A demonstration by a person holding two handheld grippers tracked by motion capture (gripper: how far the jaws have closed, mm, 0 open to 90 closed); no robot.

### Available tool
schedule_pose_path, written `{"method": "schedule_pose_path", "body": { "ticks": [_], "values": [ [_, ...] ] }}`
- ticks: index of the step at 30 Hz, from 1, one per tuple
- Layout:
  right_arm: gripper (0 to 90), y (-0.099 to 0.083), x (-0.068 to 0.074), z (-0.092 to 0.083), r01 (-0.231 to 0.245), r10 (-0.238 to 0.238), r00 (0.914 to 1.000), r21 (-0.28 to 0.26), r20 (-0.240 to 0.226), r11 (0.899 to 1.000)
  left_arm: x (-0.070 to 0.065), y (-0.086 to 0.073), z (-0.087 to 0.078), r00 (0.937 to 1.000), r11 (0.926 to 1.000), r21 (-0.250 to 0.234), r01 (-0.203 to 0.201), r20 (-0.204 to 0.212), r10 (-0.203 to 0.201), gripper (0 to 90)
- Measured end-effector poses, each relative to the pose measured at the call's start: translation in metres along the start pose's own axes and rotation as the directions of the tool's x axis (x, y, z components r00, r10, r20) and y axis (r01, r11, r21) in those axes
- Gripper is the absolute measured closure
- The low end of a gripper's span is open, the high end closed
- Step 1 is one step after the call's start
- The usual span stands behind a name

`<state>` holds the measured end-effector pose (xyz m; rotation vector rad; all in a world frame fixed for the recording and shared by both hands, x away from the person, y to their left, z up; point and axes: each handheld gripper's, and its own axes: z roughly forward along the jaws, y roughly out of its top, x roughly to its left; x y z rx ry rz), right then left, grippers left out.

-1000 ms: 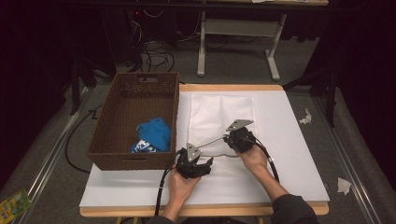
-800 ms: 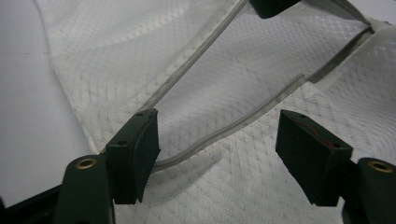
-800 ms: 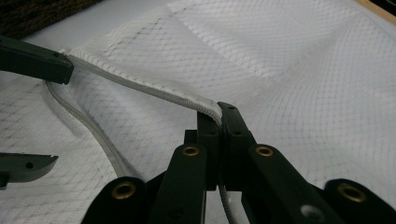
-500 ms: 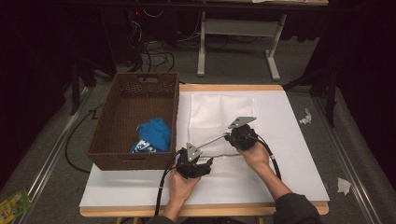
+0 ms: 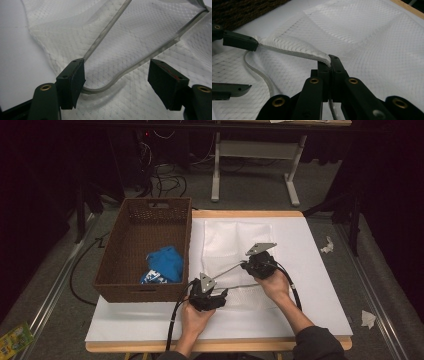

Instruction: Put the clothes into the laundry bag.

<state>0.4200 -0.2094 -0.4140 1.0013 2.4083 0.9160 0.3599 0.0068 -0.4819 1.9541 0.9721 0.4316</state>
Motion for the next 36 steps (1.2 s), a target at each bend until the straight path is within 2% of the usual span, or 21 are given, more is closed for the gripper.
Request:
{"method": "schedule_pose_path", "body": {
  "ticks": [9, 13, 15, 17, 20, 25, 36],
  "values": [
    [89.5, 0.007, 0.0, -0.004, 0.005, -0.005, 0.9999, -0.016, -0.01, 1.0, 0.0, 0.0, 0.0, 1.0, 1.0, -0.003, 0.0, -0.008, 0.0, 29.6],
    [89.5, 0.007, -0.004, -0.006, -0.012, 0.012, 0.9999, -0.015, -0.01, 1.0, -0.003, 0.0, 0.001, 0.9993, 1.0, 0.003, -0.009, -0.036, 0.009, 30.3],
    [89.5, 0.008, -0.005, -0.005, -0.015, 0.015, 0.9998, -0.026, -0.013, 1.0, -0.006, 0.0, 0.002, 0.9975, 0.9993, 0.011, -0.035, -0.06, 0.036, 30.3],
    [89.5, 0.009, -0.004, -0.005, -0.021, 0.02, 0.9997, -0.031, -0.015, 0.999, -0.006, 0.001, 0.003, 0.997, 0.9993, 0.017, -0.032, -0.07, 0.033, 30.3],
    [89.5, 0.012, -0.003, -0.005, -0.011, 0.011, 0.9998, -0.027, -0.014, 1.0, -0.005, 0.001, 0.002, 0.9977, 0.9997, 0.017, -0.017, -0.066, 0.018, 30.0],
    [89.5, 0.014, -0.004, -0.008, -0.012, 0.011, 0.9998, -0.037, -0.016, 0.999, -0.006, 0.001, 0.002, 0.9971, 0.9993, 0.018, -0.033, -0.069, 0.034, 30.2],
    [89.5, 0.018, -0.009, -0.02, -0.026, 0.025, 0.9996, -0.056, -0.009, 0.998, -0.005, 0.001, 0.002, 0.9979, 0.9996, 0.02, -0.021, -0.061, 0.022, 30.3]
  ]
}}
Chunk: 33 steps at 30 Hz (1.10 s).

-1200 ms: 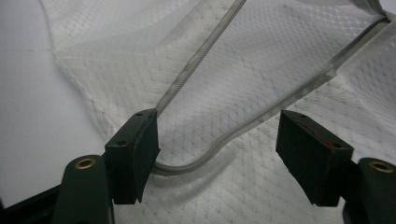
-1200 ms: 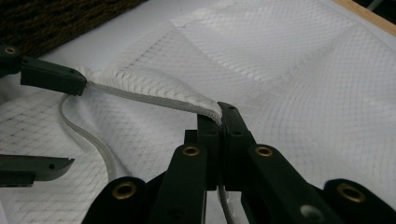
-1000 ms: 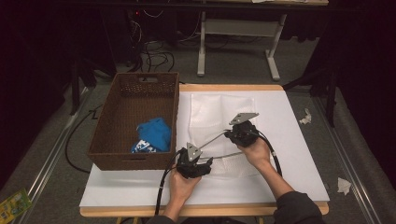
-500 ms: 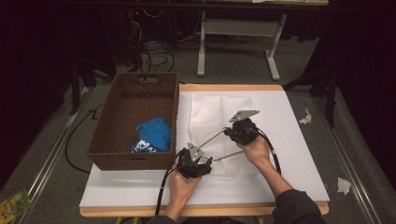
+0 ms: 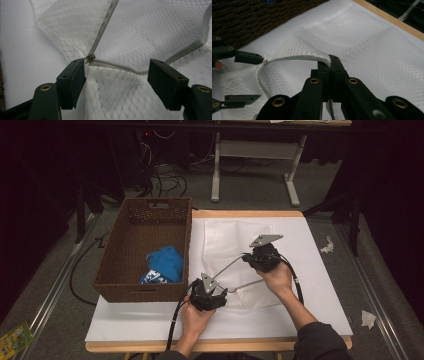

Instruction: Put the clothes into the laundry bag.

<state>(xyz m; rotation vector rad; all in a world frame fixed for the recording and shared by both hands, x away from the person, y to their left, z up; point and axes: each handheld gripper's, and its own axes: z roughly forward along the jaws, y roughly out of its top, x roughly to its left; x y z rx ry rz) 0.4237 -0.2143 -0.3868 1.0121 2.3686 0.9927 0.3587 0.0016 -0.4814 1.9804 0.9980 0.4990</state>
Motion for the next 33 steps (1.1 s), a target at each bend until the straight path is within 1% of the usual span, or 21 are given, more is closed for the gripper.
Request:
{"method": "schedule_pose_path", "body": {
  "ticks": [1, 6, 9, 14, 18, 20, 22, 24, 25, 26, 27, 28, 30, 31, 33],
  "values": [
    [89.5, 0.0, -0.001, 0.0, 0.009, -0.009, 1.0, -0.002, 0.003, 1.0, 0.0, 0.0, 0.0, 1.0, 1.0, 0.001, -0.002, 0.0, 0.002, 30.3],
    [89.5, -0.001, -0.003, 0.0, -0.006, 0.006, 1.0, -0.004, -0.005, 1.0, 0.0, 0.001, 0.0, 1.0, 0.9999, 0.011, -0.005, 0.005, 0.005, 30.4],
    [89.5, 0.0, -0.002, 0.0, 0.001, -0.001, 1.0, -0.004, -0.005, 1.0, -0.001, 0.001, -0.001, 0.9999, 0.9999, 0.013, -0.009, 0.007, 0.009, 30.3],
    [89.5, -0.001, -0.003, 0.0, 0.0, 0.0, 1.0, -0.001, -0.007, 1.0, -0.003, 0.005, -0.009, 0.9999, 0.9999, -0.002, -0.013, 0.005, 0.013, 31.0],
    [89.5, -0.001, -0.004, -0.001, -0.003, 0.003, 1.0, -0.001, -0.003, 1.0, -0.004, 0.009, -0.015, 0.9996, 0.9996, 0.001, -0.027, 0.011, 0.027, 32.1],
    [89.5, -0.001, -0.003, -0.001, -0.007, 0.007, 1.0, -0.003, -0.005, 1.0, -0.005, 0.011, -0.017, 0.9995, 0.9998, -0.002, -0.02, 0.023, 0.02, 32.7],
    [89.5, -0.001, -0.003, 0.0, 0.002, -0.002, 1.0, 0.0, -0.002, 1.0, -0.006, 0.014, -0.019, 0.9993, 0.9995, 0.002, -0.031, 0.019, 0.031, 33.9],
    [89.5, -0.001, -0.004, -0.001, 0.001, -0.001, 1.0, 0.003, -0.003, 1.0, -0.008, 0.015, -0.022, 0.9991, 0.9991, -0.013, -0.041, 0.015, 0.041, 37.3],
    [89.5, -0.002, -0.004, 0.0, -0.001, 0.001, 1.0, 0.0, -0.003, 1.0, -0.009, 0.016, -0.024, 0.9991, 0.999, -0.021, -0.04, 0.012, 0.04, 38.1],
    [89.6, -0.002, -0.004, 0.0, 0.002, -0.002, 1.0, 0.0, -0.004, 1.0, -0.009, 0.017, -0.025, 0.9993, 0.9993, -0.023, -0.031, 0.021, 0.032, 38.6],
    [89.5, -0.002, -0.004, 0.001, 0.002, -0.002, 1.0, 0.003, -0.003, 1.0, -0.009, 0.017, -0.026, 0.9993, 0.9996, -0.024, -0.013, 0.035, 0.014, 37.7],
    [89.5, -0.002, -0.004, 0.001, 0.003, -0.003, 1.0, 0.001, -0.002, 1.0, -0.009, 0.018, -0.027, 0.9994, 0.9996, -0.028, -0.009, 0.032, 0.01, 36.8],
    [89.5, -0.003, -0.003, 0.002, -0.004, 0.004, 1.0, 0.004, 0.0, 1.0, -0.009, 0.018, -0.03, 0.9995, 0.999, -0.04, -0.022, 0.02, 0.022, 36.8],
    [89.5, -0.003, -0.003, 0.002, 0.001, -0.001, 1.0, 0.013, 0.001, 1.0, -0.008, 0.019, -0.031, 0.9995, 0.999, -0.04, -0.018, 0.026, 0.019, 36.6],
    [89.5, -0.003, -0.003, 0.002, 0.0, 0.0, 1.0, 0.01, 0.004, 1.0, -0.008, 0.02, -0.033, 0.9994, 0.9993, -0.033, -0.017, 0.029, 0.018, 36.2]
  ]
}}
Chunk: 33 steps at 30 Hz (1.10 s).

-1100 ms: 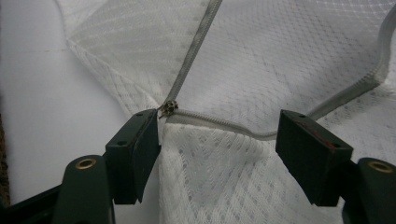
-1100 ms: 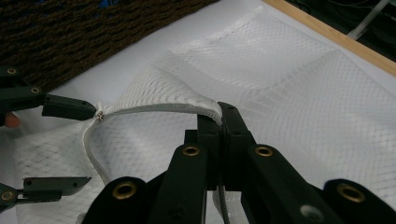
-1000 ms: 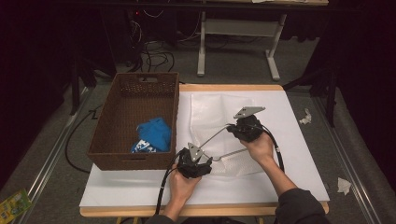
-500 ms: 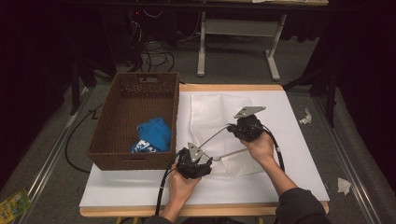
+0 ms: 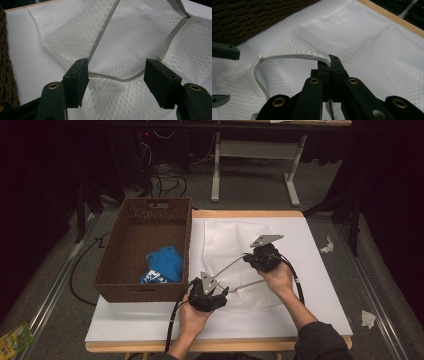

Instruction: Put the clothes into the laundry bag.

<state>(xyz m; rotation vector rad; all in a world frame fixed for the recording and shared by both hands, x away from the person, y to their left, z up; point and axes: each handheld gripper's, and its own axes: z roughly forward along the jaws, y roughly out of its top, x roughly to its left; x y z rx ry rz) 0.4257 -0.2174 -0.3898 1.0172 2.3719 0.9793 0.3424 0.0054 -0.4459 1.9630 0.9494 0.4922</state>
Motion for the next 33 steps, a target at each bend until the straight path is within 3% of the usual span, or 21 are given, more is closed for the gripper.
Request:
{"method": "schedule_pose_path", "body": {
  "ticks": [9, 12, 17, 25, 33],
  "values": [
    [89.5, 0.0, 0.001, -0.001, 0.002, -0.002, 1.0, -0.004, -0.003, 1.0, 0.001, 0.01, -0.01, 0.9993, 0.9998, 0.022, -0.001, 0.037, 0.0, 30.2],
    [89.5, 0.0, 0.0, 0.0, 0.001, -0.001, 1.0, -0.004, -0.001, 1.0, 0.001, 0.014, -0.014, 0.9995, 0.9996, 0.02, -0.017, 0.029, 0.016, 29.5],
    [89.6, 0.0, 0.001, 0.0, 0.0, 0.0, 1.0, 0.0, -0.004, 1.0, 0.003, 0.017, -0.017, 0.9991, 0.9996, 0.027, -0.009, 0.041, 0.008, 28.7],
    [89.6, 0.0, 0.001, 0.0, 0.0, 0.0, 1.0, -0.001, 0.001, 1.0, 0.002, 0.019, -0.024, 0.9984, 0.9984, 0.035, -0.044, 0.035, 0.043, 28.1],
    [89.6, 0.0, 0.0, -0.001, -0.005, 0.005, 1.0, -0.002, -0.003, 1.0, 0.007, 0.021, -0.03, 0.9985, 0.9981, 0.045, -0.042, 0.037, 0.04, 26.7]
  ]
}}
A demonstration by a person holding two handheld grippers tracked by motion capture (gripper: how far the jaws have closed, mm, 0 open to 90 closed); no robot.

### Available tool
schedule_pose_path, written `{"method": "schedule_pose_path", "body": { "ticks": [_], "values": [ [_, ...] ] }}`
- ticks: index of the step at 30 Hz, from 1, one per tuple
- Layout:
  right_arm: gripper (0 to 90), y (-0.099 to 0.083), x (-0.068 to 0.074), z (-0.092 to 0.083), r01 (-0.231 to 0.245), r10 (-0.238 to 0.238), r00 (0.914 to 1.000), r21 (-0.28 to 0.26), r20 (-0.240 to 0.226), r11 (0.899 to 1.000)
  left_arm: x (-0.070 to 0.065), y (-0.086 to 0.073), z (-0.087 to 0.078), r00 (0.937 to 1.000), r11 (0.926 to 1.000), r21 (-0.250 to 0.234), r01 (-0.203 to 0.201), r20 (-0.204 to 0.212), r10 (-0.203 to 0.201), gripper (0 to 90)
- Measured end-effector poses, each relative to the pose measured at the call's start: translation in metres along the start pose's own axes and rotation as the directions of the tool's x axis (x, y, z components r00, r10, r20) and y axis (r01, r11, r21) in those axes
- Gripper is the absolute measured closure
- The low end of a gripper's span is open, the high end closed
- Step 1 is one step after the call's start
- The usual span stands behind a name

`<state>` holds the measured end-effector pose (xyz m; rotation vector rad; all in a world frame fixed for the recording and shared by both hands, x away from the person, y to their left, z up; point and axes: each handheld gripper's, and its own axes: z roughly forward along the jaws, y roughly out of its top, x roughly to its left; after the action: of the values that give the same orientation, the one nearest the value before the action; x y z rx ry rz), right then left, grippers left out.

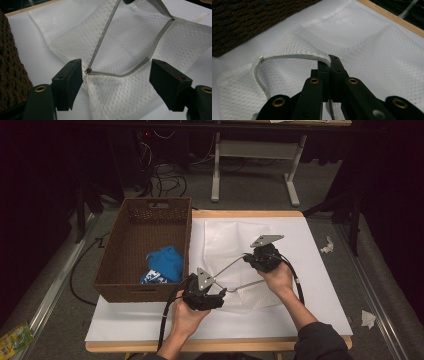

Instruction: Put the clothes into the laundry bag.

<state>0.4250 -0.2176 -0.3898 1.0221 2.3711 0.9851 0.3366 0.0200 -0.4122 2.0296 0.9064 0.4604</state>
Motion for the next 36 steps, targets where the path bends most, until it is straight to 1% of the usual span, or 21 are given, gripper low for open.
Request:
{"method": "schedule_pose_path", "body": {
  "ticks": [2, 5, 11, 12, 16, 17, 19, 24, 29, 33, 35, 36],
  "values": [
    [89.6, 0.0, 0.0, 0.0, -0.001, 0.001, 1.0, 0.001, 0.0, 1.0, 0.002, 0.001, -0.002, 1.0, 1.0, -0.001, 0.001, -0.002, -0.001, 26.5],
    [89.6, 0.0, 0.0, 0.001, -0.001, 0.001, 1.0, 0.004, 0.0, 1.0, 0.003, 0.003, -0.003, 1.0, 0.9999, 0.015, -0.005, 0.0, 0.005, 25.1],
    [89.6, 0.0, -0.001, 0.0, 0.001, -0.001, 1.0, 0.004, 0.0, 1.0, 0.006, 0.008, -0.008, 1.0, 0.9999, 0.005, -0.009, -0.003, 0.009, 24.4],
    [89.7, 0.001, -0.001, 0.0, 0.001, -0.001, 1.0, 0.005, -0.002, 1.0, 0.006, 0.009, -0.009, 0.9999, 0.9999, 0.003, -0.011, -0.008, 0.011, 24.1],
    [89.8, 0.002, 0.0, 0.0, 0.004, -0.004, 1.0, 0.003, -0.007, 1.0, 0.01, 0.012, -0.014, 0.9999, 0.9998, -0.016, 0.006, -0.013, -0.006, 24.1],
    [89.8, 0.002, 0.0, 0.0, 0.005, -0.005, 1.0, 0.005, -0.008, 1.0, 0.011, 0.013, -0.015, 0.9999, 0.9999, -0.012, 0.004, -0.016, -0.004, 24.1],
    [89.7, 0.002, 0.0, 0.001, 0.005, -0.005, 1.0, 0.005, -0.007, 1.0, 0.013, 0.015, -0.016, 0.9997, 0.9998, -0.017, 0.008, -0.023, -0.008, 23.9],
    [89.7, 0.002, 0.0, 0.001, 0.006, -0.006, 1.0, 0.003, -0.006, 1.0, 0.018, 0.02, -0.02, 0.9996, 0.9998, -0.013, 0.014, -0.025, -0.014, 23.3],
    [89.7, 0.002, 0.0, 0.002, 0.002, -0.002, 1.0, 0.004, -0.009, 1.0, 0.025, 0.023, -0.025, 0.9997, 0.9996, -0.014, 0.023, -0.009, -0.023, 23.4],
    [89.7, 0.002, -0.001, 0.002, 0.004, -0.004, 1.0, 0.004, -0.008, 1.0, 0.03, 0.026, -0.029, 0.9996, 0.9995, -0.014, 0.027, -0.011, -0.027, 23.6],
    [89.7, 0.002, -0.001, 0.002, 0.005, -0.005, 1.0, 0.003, -0.008, 1.0, 0.033, 0.027, -0.031, 0.9995, 0.9996, -0.015, 0.022, -0.022, -0.023, 23.6],
    [89.7, 0.002, -0.001, 0.002, 0.006, -0.006, 0.9999, 0.003, -0.008, 1.0, 0.034, 0.028, -0.032, 0.9995, 0.9996, -0.014, 0.026, -0.017, -0.026, 23.6]
  ]
}}
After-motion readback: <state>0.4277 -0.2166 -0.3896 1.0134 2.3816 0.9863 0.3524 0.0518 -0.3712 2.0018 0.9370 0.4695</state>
